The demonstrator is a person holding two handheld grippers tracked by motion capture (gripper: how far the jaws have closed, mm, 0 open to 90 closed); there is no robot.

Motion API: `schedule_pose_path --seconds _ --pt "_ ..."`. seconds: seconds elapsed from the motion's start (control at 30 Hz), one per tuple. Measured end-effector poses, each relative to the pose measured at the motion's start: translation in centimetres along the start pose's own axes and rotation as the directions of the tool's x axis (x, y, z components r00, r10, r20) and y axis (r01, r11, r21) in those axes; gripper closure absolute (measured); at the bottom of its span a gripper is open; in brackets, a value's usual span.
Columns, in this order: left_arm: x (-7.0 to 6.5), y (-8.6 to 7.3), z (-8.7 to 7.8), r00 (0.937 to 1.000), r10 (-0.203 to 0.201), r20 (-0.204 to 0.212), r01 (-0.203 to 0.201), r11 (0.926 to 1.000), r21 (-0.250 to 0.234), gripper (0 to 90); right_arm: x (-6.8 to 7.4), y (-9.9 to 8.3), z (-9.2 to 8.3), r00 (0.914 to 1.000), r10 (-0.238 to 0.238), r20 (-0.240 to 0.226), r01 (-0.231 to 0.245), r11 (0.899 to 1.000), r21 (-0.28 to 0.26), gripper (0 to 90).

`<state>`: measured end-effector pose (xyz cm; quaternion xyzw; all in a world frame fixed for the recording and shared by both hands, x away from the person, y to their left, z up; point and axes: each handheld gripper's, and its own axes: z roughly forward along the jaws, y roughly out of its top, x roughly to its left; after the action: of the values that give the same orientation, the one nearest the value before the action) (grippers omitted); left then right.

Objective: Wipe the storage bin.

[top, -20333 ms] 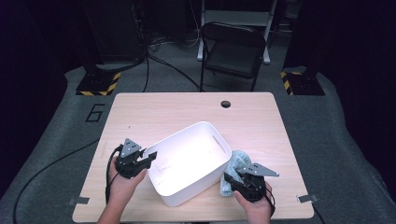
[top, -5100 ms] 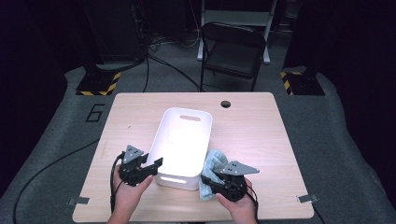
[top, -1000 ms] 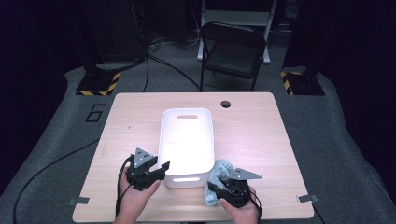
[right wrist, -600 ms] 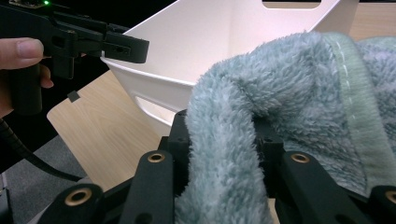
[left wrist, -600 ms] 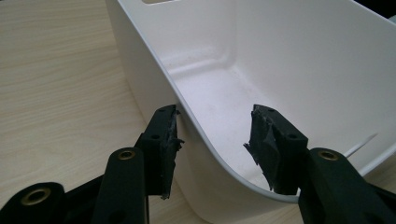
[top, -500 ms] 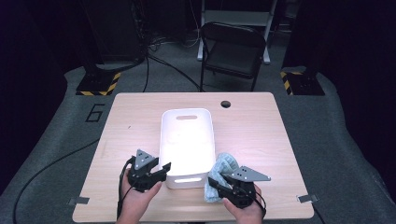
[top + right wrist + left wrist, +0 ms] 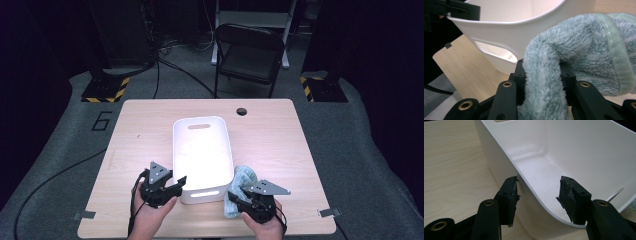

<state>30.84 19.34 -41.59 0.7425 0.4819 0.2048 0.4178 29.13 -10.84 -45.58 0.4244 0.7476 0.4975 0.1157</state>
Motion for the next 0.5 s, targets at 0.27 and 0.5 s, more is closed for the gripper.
schedule_pose_path --seconds 0.27,0.5 --pt "0.5 0.1 -0.2 0.9991 0.011 0.04 -0.011 0.9999 -0.012 41.4 -1.1 -1.4 0.9 0.9984 0.052 0.024 -0.053 0.997 0.049 66.1" --pt "1.6 0.9 -1.9 0.989 0.071 0.13 -0.062 0.9958 -0.068 41.6 -0.8 -1.8 1.0 0.9987 0.044 0.026 -0.045 0.997 0.055 65.6"
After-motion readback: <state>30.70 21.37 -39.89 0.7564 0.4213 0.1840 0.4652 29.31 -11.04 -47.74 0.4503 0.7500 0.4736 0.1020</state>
